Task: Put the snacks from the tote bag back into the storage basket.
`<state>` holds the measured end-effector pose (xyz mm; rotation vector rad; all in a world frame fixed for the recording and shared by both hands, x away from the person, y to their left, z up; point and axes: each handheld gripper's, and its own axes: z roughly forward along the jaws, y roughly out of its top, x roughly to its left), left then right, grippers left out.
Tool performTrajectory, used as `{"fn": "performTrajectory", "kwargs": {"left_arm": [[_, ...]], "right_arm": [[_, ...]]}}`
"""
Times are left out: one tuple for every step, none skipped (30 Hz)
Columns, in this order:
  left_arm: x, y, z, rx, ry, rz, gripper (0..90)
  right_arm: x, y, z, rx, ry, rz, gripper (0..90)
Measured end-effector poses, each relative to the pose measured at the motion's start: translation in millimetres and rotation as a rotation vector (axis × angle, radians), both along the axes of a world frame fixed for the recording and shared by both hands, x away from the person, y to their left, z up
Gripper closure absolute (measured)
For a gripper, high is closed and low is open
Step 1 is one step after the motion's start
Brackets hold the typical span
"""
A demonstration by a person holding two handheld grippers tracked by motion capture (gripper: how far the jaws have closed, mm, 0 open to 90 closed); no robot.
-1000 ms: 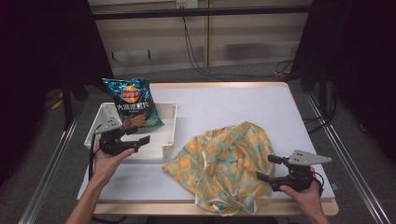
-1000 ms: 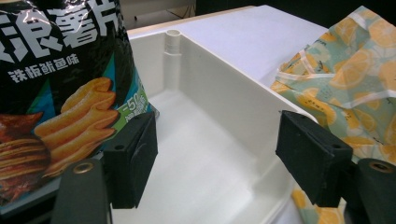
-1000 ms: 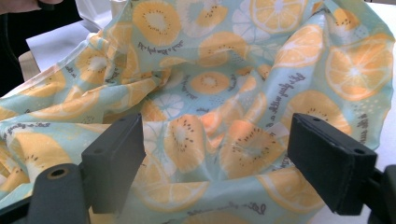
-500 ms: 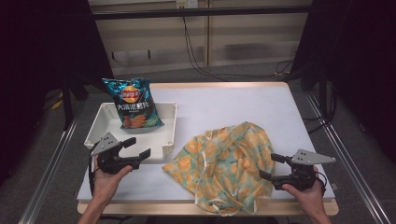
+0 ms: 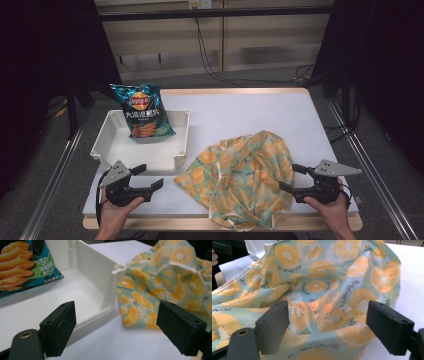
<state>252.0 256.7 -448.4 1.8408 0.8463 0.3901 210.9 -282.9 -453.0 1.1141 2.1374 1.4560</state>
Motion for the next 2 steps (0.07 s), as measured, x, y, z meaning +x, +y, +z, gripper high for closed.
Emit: {"fn": "performTrajectory", "kwargs": {"left_arm": [[-1.1, 1.1, -0.9, -0.01, 0.005, -0.004, 16.1], [-0.9, 1.9, -1.7, -0.005, 0.007, 0.004, 16.1]], "right_arm": [[0.2, -0.9, 0.1, 0.0, -0.002, -0.005, 18.0], [0.1, -2.6, 0.6, 0.002, -0.001, -0.012, 17.7]]}}
